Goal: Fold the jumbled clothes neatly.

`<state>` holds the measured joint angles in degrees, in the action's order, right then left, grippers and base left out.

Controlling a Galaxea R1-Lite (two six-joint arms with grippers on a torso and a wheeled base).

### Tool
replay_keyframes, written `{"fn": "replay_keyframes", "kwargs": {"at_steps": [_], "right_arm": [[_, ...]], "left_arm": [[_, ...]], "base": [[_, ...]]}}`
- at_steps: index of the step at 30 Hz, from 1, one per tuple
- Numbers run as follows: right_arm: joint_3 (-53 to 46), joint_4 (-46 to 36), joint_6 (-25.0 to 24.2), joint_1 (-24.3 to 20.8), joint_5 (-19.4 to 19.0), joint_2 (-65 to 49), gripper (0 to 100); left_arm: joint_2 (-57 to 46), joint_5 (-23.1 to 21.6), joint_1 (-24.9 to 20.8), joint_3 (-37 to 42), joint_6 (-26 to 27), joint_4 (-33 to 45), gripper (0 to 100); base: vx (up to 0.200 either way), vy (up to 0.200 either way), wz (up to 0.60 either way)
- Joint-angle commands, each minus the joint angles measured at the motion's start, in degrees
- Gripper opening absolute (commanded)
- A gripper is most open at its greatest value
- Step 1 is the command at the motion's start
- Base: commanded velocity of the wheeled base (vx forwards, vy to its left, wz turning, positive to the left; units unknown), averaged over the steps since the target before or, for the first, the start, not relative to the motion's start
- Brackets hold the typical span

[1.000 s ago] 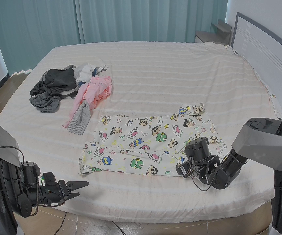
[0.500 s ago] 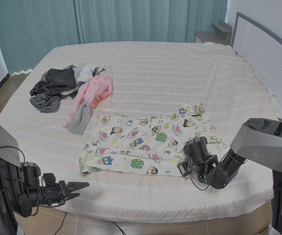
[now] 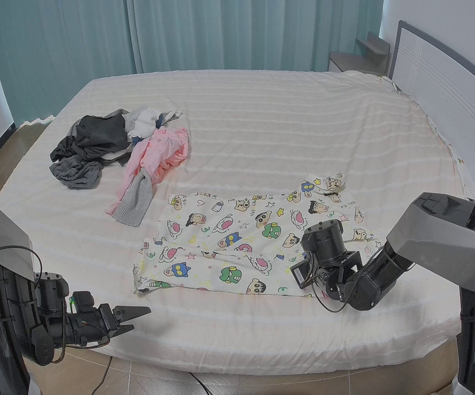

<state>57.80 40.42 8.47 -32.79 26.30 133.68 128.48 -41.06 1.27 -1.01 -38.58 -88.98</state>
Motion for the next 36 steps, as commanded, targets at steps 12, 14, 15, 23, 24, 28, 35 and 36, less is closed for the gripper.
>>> {"fn": "replay_keyframes", "kwargs": {"at_steps": [12, 14, 15, 23, 24, 28, 35, 36], "right_arm": [[2.94, -2.54, -3.64, -0.08, -0.02, 0.26, 0], [3.38, -4.21, -5.40, -0.17, -0.02, 0.18, 0], [3.64, -5.00, -6.45, -0.17, -0.02, 0.18, 0], [5.31, -8.17, -12.95, -0.69, -2.92, -0.26, 100], [5.05, -8.34, -15.59, -1.05, -5.20, -1.06, 100], [3.99, -9.66, -20.25, -0.96, -5.90, -2.90, 100], [-0.05, -12.39, -26.93, 2.65, -7.49, -7.73, 100], [-0.58, -12.47, -27.54, 3.44, -7.57, -8.53, 100]], "left_arm": [[0.20, 0.01, 0.05, 0.84, 0.00, -1.02, 100], [0.20, 0.01, 0.05, 0.84, 0.00, -1.02, 100], [0.20, 0.01, 0.05, 0.84, 0.00, -1.02, 100], [0.37, 0.10, -0.04, 0.84, 0.09, -1.02, 100], [0.46, 0.19, -0.04, 0.84, 0.79, -1.02, 100], [0.90, 0.28, -0.04, 0.92, 1.41, -1.02, 100], [0.90, 0.54, -0.13, 0.92, 1.49, -1.02, 100], [0.90, 0.54, -0.13, 0.92, 1.49, -1.02, 100]], "base": [[0.000, 0.000, 0.00], [0.000, 0.000, 0.00], [0.000, 0.000, 0.00], [0.000, 0.000, 0.00], [0.000, 0.000, 0.00], [0.000, 0.000, 0.00], [0.000, 0.000, 0.00], [0.000, 0.000, 0.00]]}}
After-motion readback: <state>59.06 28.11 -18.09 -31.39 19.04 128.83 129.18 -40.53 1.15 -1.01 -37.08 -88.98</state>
